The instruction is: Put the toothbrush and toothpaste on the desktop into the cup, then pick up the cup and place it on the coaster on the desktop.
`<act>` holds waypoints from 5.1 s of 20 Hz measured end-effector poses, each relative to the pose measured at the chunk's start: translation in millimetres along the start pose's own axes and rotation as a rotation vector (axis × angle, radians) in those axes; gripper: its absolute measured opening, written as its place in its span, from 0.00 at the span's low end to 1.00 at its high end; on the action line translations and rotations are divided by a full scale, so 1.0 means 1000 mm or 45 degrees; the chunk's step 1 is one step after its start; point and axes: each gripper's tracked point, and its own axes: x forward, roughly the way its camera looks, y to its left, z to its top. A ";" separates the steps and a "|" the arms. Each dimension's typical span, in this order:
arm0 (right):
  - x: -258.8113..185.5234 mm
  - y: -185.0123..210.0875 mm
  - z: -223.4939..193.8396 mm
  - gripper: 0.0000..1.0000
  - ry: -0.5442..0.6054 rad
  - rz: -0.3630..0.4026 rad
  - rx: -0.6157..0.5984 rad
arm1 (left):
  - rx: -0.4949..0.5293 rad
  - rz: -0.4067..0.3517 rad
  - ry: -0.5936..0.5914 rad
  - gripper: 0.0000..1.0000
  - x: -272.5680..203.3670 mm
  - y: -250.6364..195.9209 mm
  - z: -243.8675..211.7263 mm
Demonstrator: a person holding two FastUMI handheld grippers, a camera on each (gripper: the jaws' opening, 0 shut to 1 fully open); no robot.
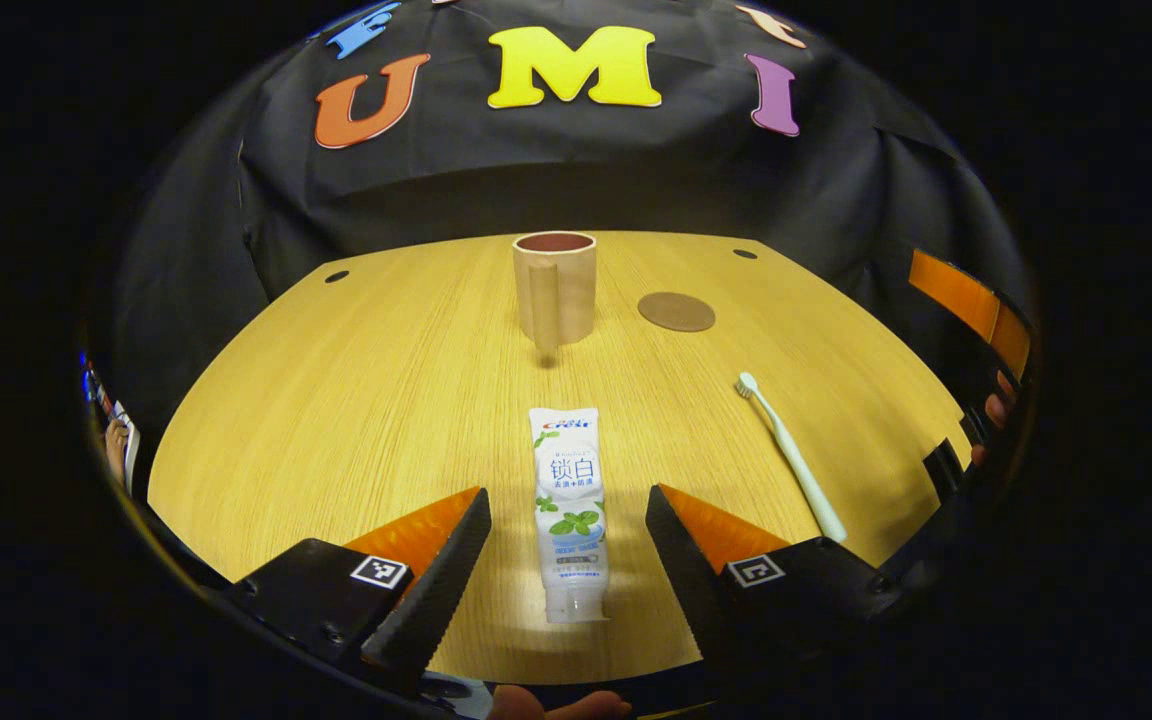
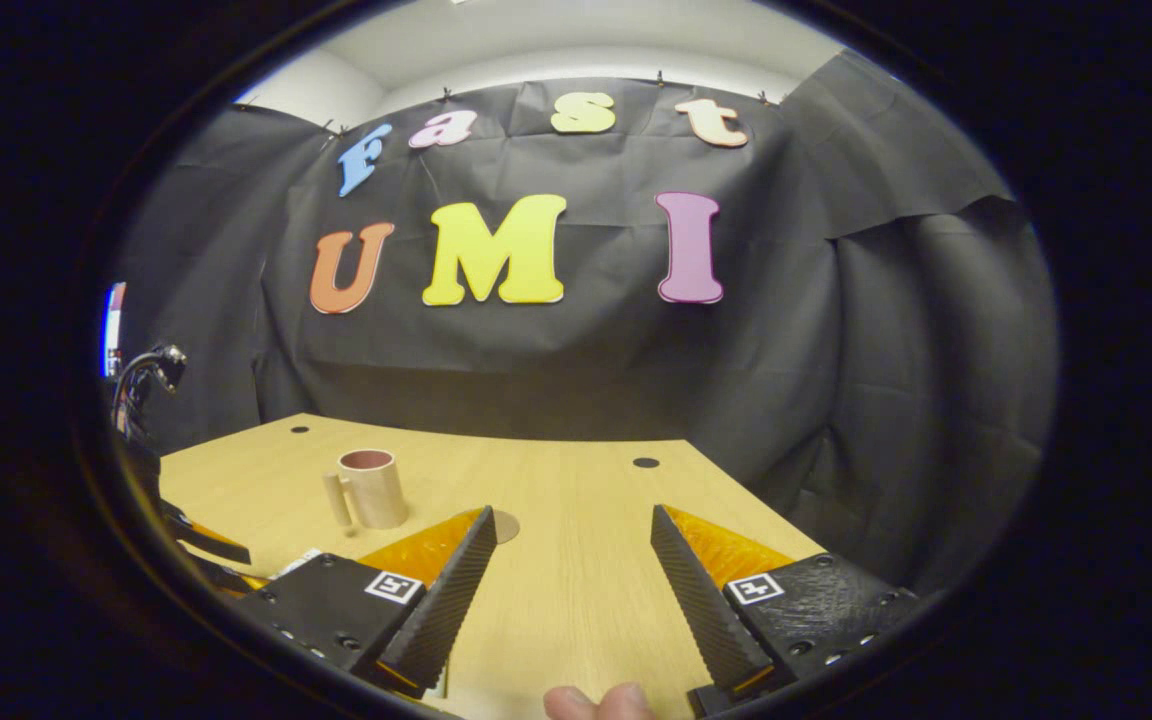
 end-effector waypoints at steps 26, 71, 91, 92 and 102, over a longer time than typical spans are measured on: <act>0.004 0.050 -0.049 0.94 0.201 0.104 0.023 | -0.193 0.158 -0.254 0.46 -0.017 0.030 0.123; 0.022 0.087 -0.003 0.00 0.189 0.431 0.270 | -0.011 0.041 -0.981 0.46 0.019 0.033 0.288; 0.027 0.093 -0.004 0.00 0.223 0.459 0.275 | -0.012 0.040 -0.986 0.55 0.042 0.050 0.295; 0.029 0.097 -0.004 0.00 0.225 0.469 0.271 | -0.012 0.052 -0.981 0.78 0.042 0.054 0.293; 0.069 0.176 0.082 0.00 0.021 0.660 0.118 | -0.039 0.133 -1.008 1.00 0.008 0.102 0.275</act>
